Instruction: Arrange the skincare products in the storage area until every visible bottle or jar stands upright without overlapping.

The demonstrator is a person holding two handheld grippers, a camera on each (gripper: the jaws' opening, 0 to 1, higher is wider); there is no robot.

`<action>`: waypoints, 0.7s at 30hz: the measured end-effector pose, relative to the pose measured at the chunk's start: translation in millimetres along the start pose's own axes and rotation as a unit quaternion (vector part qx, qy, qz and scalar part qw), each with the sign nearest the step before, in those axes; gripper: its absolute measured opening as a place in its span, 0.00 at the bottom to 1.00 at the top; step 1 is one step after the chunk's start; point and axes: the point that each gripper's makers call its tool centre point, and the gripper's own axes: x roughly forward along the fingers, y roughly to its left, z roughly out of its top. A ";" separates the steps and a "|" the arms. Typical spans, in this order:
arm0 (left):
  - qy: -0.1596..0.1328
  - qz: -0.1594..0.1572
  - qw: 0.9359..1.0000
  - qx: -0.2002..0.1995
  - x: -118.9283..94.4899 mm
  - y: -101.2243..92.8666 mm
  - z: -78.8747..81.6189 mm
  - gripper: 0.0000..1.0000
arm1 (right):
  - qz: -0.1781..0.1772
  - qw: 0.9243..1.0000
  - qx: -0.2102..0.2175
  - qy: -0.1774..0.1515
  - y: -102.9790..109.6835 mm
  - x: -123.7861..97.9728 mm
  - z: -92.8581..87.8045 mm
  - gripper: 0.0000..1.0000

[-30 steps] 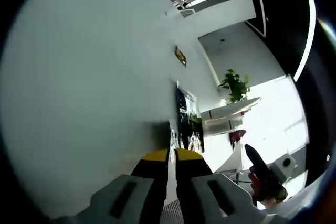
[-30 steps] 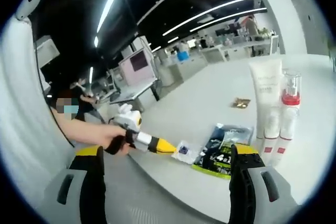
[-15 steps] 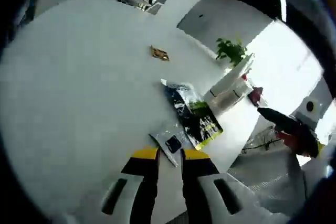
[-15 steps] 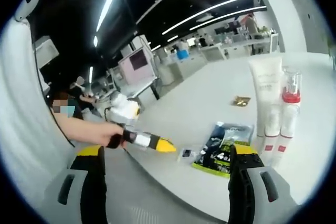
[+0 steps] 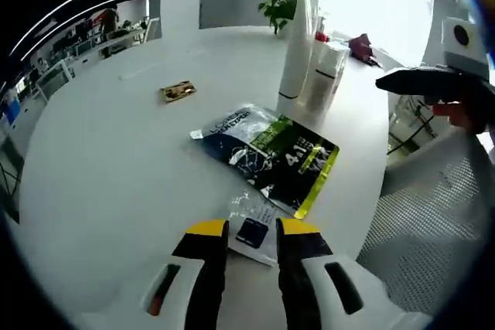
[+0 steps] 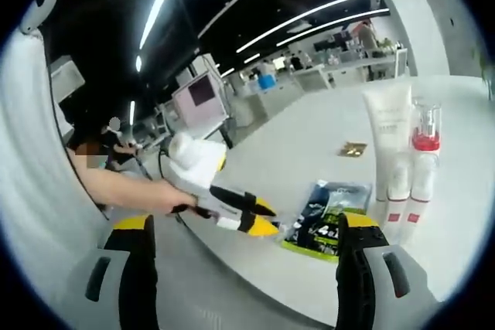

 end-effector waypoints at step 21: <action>0.019 -0.015 0.993 0.113 6.5 3.2 2.2 0.24 | -0.006 1.000 0.008 0.002 -3.5 -0.6 -1.4 0.96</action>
